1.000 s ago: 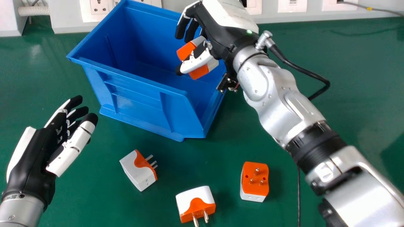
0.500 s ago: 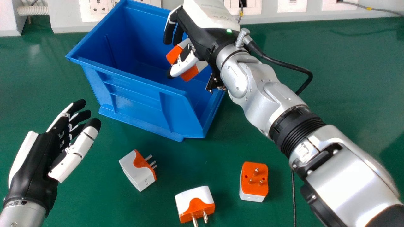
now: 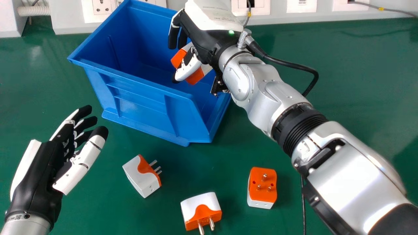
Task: Pick all objects and put in blue box
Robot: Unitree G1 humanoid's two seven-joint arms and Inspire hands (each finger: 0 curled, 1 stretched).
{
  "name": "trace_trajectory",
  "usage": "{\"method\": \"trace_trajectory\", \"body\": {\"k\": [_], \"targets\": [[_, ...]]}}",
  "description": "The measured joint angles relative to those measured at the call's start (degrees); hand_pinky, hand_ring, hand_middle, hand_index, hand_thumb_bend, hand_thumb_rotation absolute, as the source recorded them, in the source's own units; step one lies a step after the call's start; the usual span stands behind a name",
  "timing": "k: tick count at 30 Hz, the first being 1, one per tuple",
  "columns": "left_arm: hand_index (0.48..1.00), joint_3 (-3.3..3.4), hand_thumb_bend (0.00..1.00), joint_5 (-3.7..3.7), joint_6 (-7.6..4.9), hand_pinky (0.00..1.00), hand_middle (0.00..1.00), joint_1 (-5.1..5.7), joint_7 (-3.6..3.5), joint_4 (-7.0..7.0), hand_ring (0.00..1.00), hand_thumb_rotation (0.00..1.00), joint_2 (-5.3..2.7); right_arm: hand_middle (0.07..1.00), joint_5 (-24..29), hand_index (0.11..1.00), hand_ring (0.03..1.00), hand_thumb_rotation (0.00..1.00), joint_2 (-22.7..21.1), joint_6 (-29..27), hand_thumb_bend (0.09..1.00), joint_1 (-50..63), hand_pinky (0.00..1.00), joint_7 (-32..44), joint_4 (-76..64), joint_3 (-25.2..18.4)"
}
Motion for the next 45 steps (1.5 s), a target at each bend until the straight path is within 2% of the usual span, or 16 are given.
{"method": "trace_trajectory", "body": {"k": [3, 6, 19, 29, 30, 31, 32, 33, 35, 38, 42, 45], "targets": [[0.910, -0.36, 0.47, 0.12, 0.05, 0.75, 0.90, 0.49, 0.39, -0.71, 0.87, 0.64, -0.19, 0.571, 0.12, 0.515, 0.458, 0.00, 0.01, -0.52, 0.486, -0.36, 0.32, -0.13, 0.70, -0.08], [0.910, -0.58, 0.47, 0.40, 0.04, 0.75, 0.90, 0.53, 0.44, -1.40, 0.86, 0.64, -0.27, 0.573, 0.11, 0.513, 0.458, 0.00, 0.02, -0.99, 0.486, -0.39, 0.32, -0.39, 0.94, -0.12], [0.908, -0.80, 0.47, 0.46, -0.02, 0.74, 0.90, 0.55, 0.49, -1.44, 0.86, 0.64, -0.41, 0.568, -0.04, 0.533, 0.453, 0.00, -0.03, -0.76, 0.485, -0.38, 0.31, -1.64, 1.82, -0.05], [0.906, -1.39, 0.47, 0.55, -0.56, 0.74, 0.90, 0.40, 0.78, -1.26, 0.86, 0.64, -0.41, 0.563, 0.29, 0.545, 0.450, 0.00, -0.10, -0.80, 0.484, -0.34, 0.31, -1.42, 2.00, -0.30], [0.905, -1.54, 0.47, 0.57, -0.60, 0.74, 0.90, 0.39, 0.81, -1.25, 0.86, 0.64, -0.42, 0.612, 0.30, 0.535, 0.502, 0.00, -0.17, -0.88, 0.481, -0.34, 0.34, -1.42, 2.01, -0.34], [0.905, -1.66, 0.47, 0.58, -0.64, 0.74, 0.90, 0.39, 0.81, -1.22, 0.86, 0.64, -0.42, 0.612, 0.30, 0.535, 0.502, 0.00, -0.23, -0.97, 0.481, -0.33, 0.34, -1.42, 2.00, -0.36], [0.905, -1.68, 0.46, 0.60, -0.66, 0.74, 0.90, 0.37, 0.83, -1.20, 0.86, 0.64, -0.44, 0.668, 0.30, 0.588, 0.574, 0.00, -0.32, -1.16, 0.518, -0.32, 0.41, -1.44, 2.01, -0.39], [0.905, -1.69, 0.46, 0.62, -0.71, 0.74, 0.90, 0.36, 0.88, -1.20, 0.86, 0.64, -0.45, 0.668, 0.30, 0.588, 0.574, 0.00, -0.44, -1.38, 0.518, -0.30, 0.41, -1.47, 2.01, -0.44], [0.905, -1.71, 0.45, 0.89, -0.90, 0.74, 0.90, 0.35, 0.93, -1.16, 0.86, 0.63, -0.46, 0.754, 0.33, 0.676, 0.683, 0.01, -0.64, -1.92, 0.575, -0.28, 0.53, -1.55, 2.01, -0.68], [0.905, -1.76, 0.45, 1.08, -1.18, 0.74, 0.90, 0.34, 0.96, -1.15, 0.86, 0.63, -0.53, 0.788, 0.35, 0.712, 0.723, 0.02, -0.73, -2.12, 0.595, -0.27, 0.57, -1.95, 2.01, -0.90], [0.906, -1.86, 0.43, 1.10, -1.18, 0.74, 0.90, 0.34, 0.99, -1.15, 0.85, 0.62, -0.62, 0.875, 0.27, 0.809, 0.826, 0.09, -0.73, -1.98, 0.647, -0.24, 0.66, -1.97, 2.01, -0.86], [0.906, -1.87, 0.43, 1.10, -1.19, 0.74, 0.90, 0.37, 1.00, -1.16, 0.85, 0.61, -0.86, 0.897, 0.07, 0.834, 0.852, 0.12, -0.73, -1.82, 0.661, -0.23, 0.69, -2.10, 2.01, -0.70]]}}
